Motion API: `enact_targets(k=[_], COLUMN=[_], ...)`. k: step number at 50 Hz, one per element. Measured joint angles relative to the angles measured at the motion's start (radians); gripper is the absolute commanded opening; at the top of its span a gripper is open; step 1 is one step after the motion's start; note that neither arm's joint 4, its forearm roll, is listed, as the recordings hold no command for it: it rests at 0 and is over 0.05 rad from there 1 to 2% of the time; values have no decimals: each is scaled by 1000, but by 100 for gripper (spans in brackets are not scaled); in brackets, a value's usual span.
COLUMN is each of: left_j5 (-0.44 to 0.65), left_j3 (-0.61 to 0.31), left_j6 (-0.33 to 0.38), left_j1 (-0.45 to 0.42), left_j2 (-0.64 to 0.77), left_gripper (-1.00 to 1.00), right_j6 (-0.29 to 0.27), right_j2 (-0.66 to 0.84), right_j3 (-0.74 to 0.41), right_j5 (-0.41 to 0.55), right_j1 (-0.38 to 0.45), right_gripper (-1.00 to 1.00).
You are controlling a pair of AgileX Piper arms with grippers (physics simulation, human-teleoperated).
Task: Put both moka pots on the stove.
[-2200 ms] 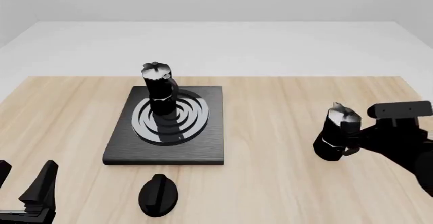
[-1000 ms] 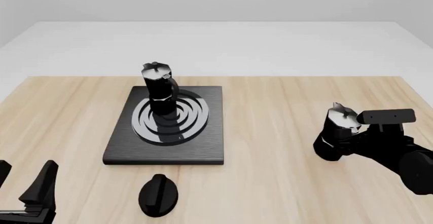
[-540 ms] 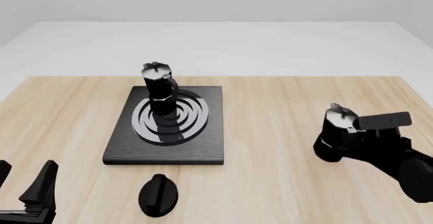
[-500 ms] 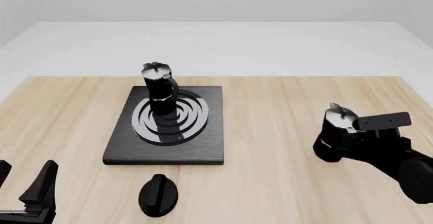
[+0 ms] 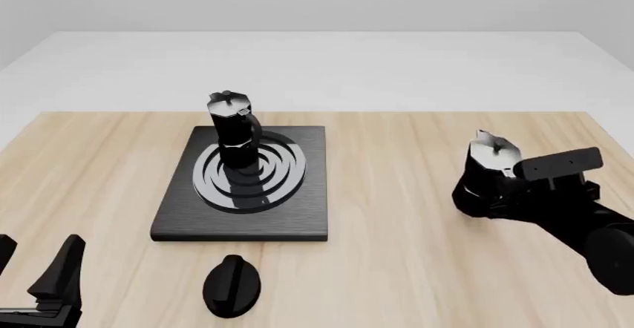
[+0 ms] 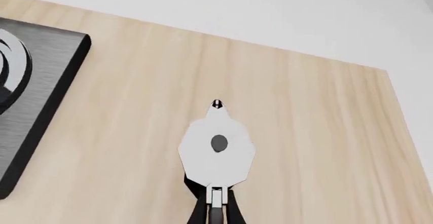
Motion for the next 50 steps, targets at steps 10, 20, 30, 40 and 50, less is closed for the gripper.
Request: enact_targets(k=[10, 20, 30, 40, 50], left_j5=[0, 0, 0, 0, 0], left_j3=[0, 0, 0, 0, 0], left_j6=[0, 0, 0, 0, 0], left_j1=[0, 0, 0, 0, 0], left_j2=[0, 0, 0, 0, 0], left_gripper=[100, 100, 100, 100, 100], right_j6=[2, 1, -1, -5, -10], right_j2=[34, 100, 175, 232, 261], right_j3=[-63, -141, -228, -303, -354], right_j5=[-8, -23, -31, -27, -19], right_j1=[67, 143, 220, 303, 372], right_gripper=[-100, -100, -100, -100, -100])
